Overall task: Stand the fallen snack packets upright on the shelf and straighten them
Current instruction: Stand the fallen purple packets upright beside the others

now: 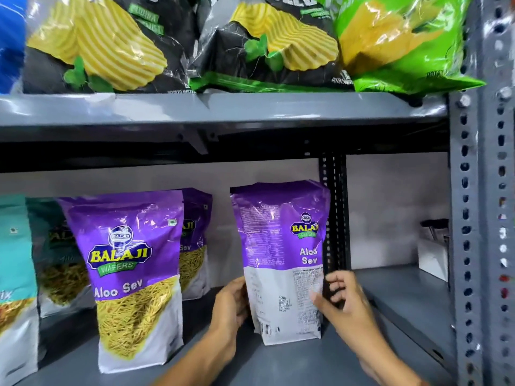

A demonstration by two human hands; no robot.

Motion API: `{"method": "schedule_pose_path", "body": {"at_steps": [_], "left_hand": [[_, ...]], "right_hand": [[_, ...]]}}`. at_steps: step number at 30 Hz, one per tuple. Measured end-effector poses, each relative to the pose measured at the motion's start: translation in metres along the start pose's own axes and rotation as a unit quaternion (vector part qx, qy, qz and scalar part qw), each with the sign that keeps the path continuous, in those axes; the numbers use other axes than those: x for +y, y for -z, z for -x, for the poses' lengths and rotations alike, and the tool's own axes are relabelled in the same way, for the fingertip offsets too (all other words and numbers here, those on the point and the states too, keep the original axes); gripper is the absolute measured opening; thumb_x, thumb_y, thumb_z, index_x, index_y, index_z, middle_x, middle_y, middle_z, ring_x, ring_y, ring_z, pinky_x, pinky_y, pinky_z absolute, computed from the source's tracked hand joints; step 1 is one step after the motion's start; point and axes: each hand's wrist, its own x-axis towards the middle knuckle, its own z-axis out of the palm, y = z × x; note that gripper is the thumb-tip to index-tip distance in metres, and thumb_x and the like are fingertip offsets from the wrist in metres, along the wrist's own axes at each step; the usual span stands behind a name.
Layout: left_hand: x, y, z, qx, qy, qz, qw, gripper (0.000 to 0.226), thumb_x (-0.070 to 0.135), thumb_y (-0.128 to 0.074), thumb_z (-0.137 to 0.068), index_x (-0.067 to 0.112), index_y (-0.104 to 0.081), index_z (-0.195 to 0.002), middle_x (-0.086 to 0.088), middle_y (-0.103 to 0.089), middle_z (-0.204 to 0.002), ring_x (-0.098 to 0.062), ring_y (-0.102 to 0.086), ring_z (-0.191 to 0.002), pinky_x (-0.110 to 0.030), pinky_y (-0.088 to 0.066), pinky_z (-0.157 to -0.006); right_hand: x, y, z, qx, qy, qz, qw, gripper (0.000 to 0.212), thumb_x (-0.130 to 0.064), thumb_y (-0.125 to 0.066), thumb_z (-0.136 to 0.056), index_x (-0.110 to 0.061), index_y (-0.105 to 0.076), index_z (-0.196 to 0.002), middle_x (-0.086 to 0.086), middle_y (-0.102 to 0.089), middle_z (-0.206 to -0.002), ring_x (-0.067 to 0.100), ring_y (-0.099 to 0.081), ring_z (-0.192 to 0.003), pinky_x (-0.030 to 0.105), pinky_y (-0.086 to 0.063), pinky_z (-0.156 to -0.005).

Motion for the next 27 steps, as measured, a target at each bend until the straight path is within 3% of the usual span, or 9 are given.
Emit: {"method": "schedule_pose_path", "body": {"at_steps": [3,8,11,14,17,19,22,24,27], "left_hand": [[-0.001,-0.002,-0.002,-0.022,0.037,0.001,0.999,0.035,0.032,-0.037,-0.097,0.016,-0.069,-0.092,0.0,-0.077,-0.079,-0.02,-0.066,-0.085,-0.034,-0.05,-0.078],[-0.018,-0.007,0.002,0.041,0.004,-0.07,0.997,0.042,0.035,-0.042,-0.09,0.016,-0.076,-0.075,-0.004,-0.079,-0.076,-0.028,-0.072,-0.088,-0.041,-0.052,-0.095],[-0.025,-0.01,0.014,0.039,-0.015,-0.083,0.996,0.04,0.03,-0.043,-0.095,0.015,-0.074,-0.074,-0.002,-0.077,-0.066,-0.027,-0.07,-0.081,-0.035,-0.047,-0.081],[-0.028,-0.013,0.028,0.022,-0.024,-0.108,0.994,0.04,0.03,-0.044,-0.097,0.018,-0.074,-0.075,-0.002,-0.077,-0.076,-0.02,-0.07,-0.077,-0.032,-0.045,-0.074],[-0.033,-0.01,0.027,0.021,-0.051,-0.123,0.991,0.03,0.023,-0.047,-0.096,0.023,-0.07,-0.076,0.004,-0.075,-0.076,-0.017,-0.065,-0.079,-0.031,-0.044,-0.072],[-0.032,-0.006,0.019,0.022,-0.072,-0.14,0.987,0.018,0.016,-0.055,-0.091,0.027,-0.064,-0.08,0.008,-0.072,-0.079,-0.014,-0.064,-0.083,-0.034,-0.046,-0.081],[-0.023,-0.003,0.013,-0.012,-0.067,-0.131,0.989,0.024,0.011,-0.067,-0.084,0.027,-0.056,-0.098,0.001,-0.062,-0.104,-0.013,-0.058,-0.094,-0.034,-0.041,-0.091],[-0.017,-0.001,0.009,-0.042,-0.043,-0.119,0.991,0.053,0.016,-0.076,-0.073,0.02,-0.05,-0.119,0.0,-0.055,-0.12,-0.015,-0.052,-0.108,-0.029,-0.037,-0.092],[-0.011,0.007,0.002,-0.129,-0.016,-0.157,0.979,0.078,0.028,-0.078,-0.059,0.024,-0.043,-0.128,0.007,-0.052,-0.132,-0.009,-0.052,-0.114,-0.023,-0.038,-0.088]], "right_hand": [[-0.002,-0.014,0.022,-0.093,-0.016,0.012,0.995,0.048,-0.027,-0.083,-0.07,-0.038,-0.049,-0.102,-0.003,-0.046,-0.111,0.007,-0.051,-0.095,0.003,-0.041,-0.075],[-0.006,-0.019,0.022,-0.139,-0.053,0.03,0.988,0.086,-0.037,-0.079,-0.074,-0.033,-0.027,-0.142,-0.012,-0.023,-0.133,0.004,-0.029,-0.132,0.02,-0.028,-0.109],[-0.014,-0.016,0.017,-0.152,-0.066,-0.005,0.986,0.09,-0.049,-0.082,-0.065,-0.041,-0.026,-0.135,-0.015,-0.024,-0.131,-0.001,-0.026,-0.128,0.02,-0.024,-0.106],[-0.017,-0.017,0.012,-0.135,-0.083,0.014,0.987,0.088,-0.062,-0.082,-0.049,-0.034,-0.034,-0.117,-0.015,-0.025,-0.124,0.003,-0.028,-0.121,0.022,-0.027,-0.1],[-0.013,-0.014,0.002,-0.111,-0.081,-0.006,0.991,0.076,-0.04,-0.086,-0.048,-0.034,-0.04,-0.108,-0.004,-0.045,-0.122,0.009,-0.047,-0.112,0.024,-0.039,-0.09],[-0.013,-0.007,-0.002,-0.13,-0.107,-0.083,0.982,0.07,-0.024,-0.081,-0.045,-0.028,-0.043,-0.103,0.004,-0.062,-0.117,0.01,-0.061,-0.097,0.023,-0.047,-0.076],[-0.012,0.005,-0.009,-0.153,-0.155,-0.182,0.959,0.059,-0.009,-0.072,-0.053,-0.015,-0.057,-0.11,0.006,-0.075,-0.1,0.011,-0.067,-0.08,0.023,-0.048,-0.071],[-0.008,0.008,-0.011,-0.136,-0.164,-0.196,0.957,0.037,0.005,-0.065,-0.074,-0.013,-0.065,-0.106,0.003,-0.074,-0.095,0.011,-0.067,-0.083,0.025,-0.05,-0.078],[0.002,0.009,-0.01,-0.124,-0.182,-0.184,0.958,0.031,0.003,-0.061,-0.086,-0.02,-0.065,-0.107,0.003,-0.072,-0.102,0.018,-0.064,-0.103,0.044,-0.043,-0.107]]}}
